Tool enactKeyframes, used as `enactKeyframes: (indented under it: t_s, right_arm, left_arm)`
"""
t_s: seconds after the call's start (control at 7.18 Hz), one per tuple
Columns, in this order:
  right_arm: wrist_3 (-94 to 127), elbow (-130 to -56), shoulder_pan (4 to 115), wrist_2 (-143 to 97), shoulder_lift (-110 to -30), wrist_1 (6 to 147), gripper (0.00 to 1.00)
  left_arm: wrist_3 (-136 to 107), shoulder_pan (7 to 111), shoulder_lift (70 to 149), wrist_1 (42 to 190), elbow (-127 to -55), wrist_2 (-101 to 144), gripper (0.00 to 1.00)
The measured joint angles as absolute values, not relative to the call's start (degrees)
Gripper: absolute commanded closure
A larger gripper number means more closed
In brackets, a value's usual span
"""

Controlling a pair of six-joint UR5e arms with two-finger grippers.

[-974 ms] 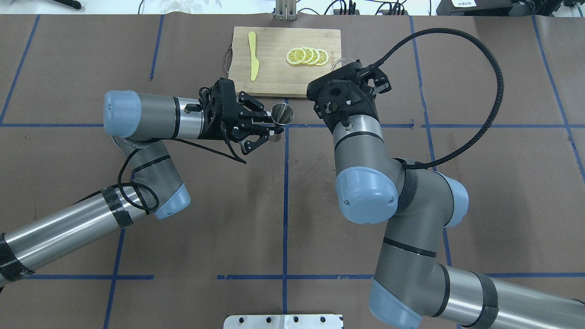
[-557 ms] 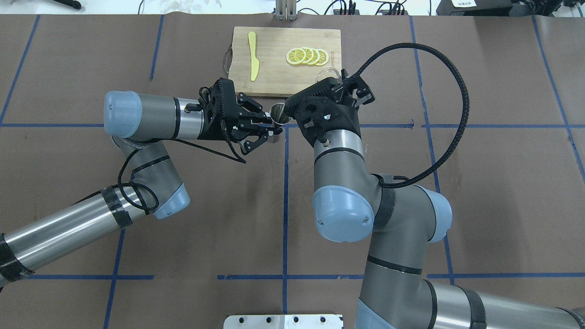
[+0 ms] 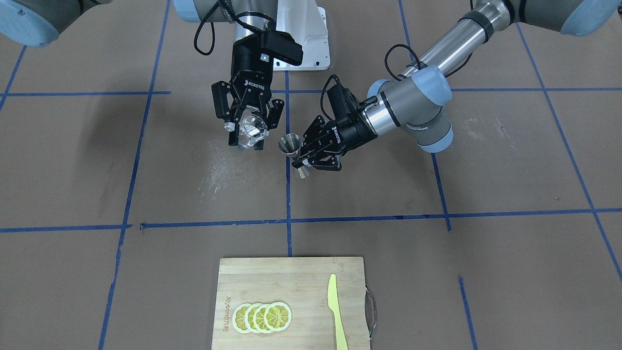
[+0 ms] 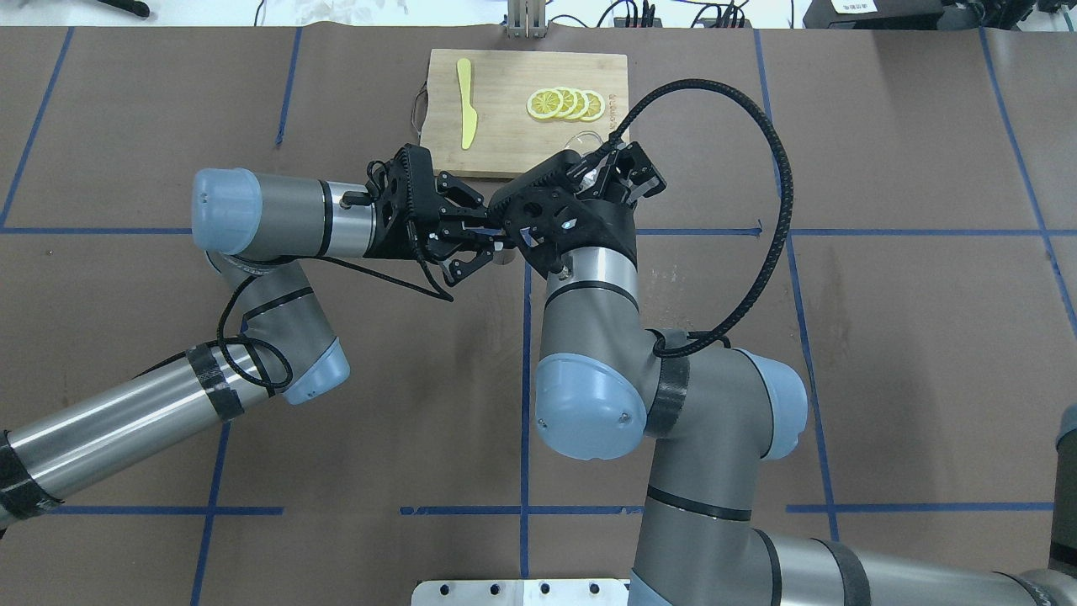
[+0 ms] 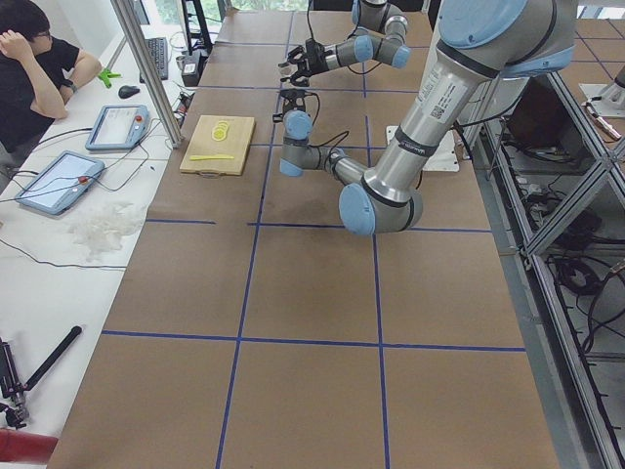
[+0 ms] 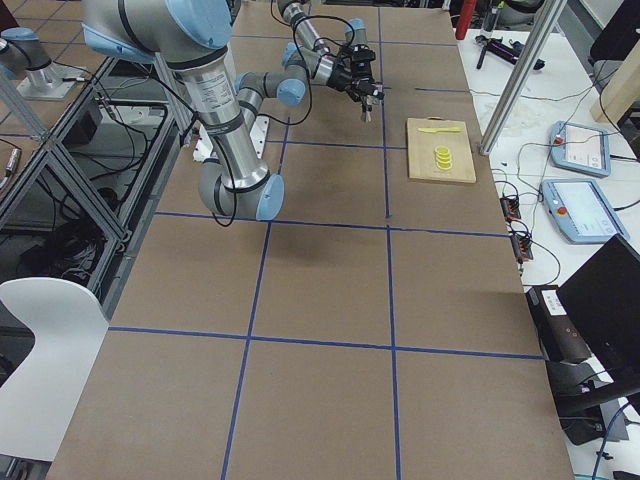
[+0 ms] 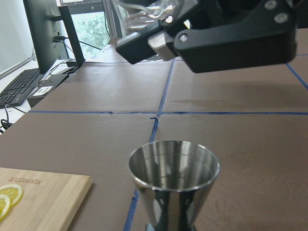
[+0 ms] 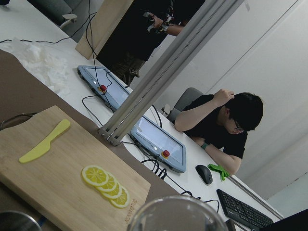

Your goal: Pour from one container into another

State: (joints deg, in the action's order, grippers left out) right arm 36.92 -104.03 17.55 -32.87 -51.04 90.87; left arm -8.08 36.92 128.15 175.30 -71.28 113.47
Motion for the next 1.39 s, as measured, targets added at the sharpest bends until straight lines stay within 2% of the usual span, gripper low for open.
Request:
enactKeyframes:
  t_s: [0.42, 1.39]
  right_arm:
    - [34.16, -98.90, 17.46, -31.15, -47.68, 91.30, 1.00]
    - [21.73, -98.44, 16.64, -27.56, -47.24, 92.58, 1.00]
  left_arm:
    - [-8.09, 36.92, 128.15, 175.34, -71.29, 113.47, 1.00]
    - [-8.09, 36.99, 128.14, 175.34, -71.37, 113.47, 1.00]
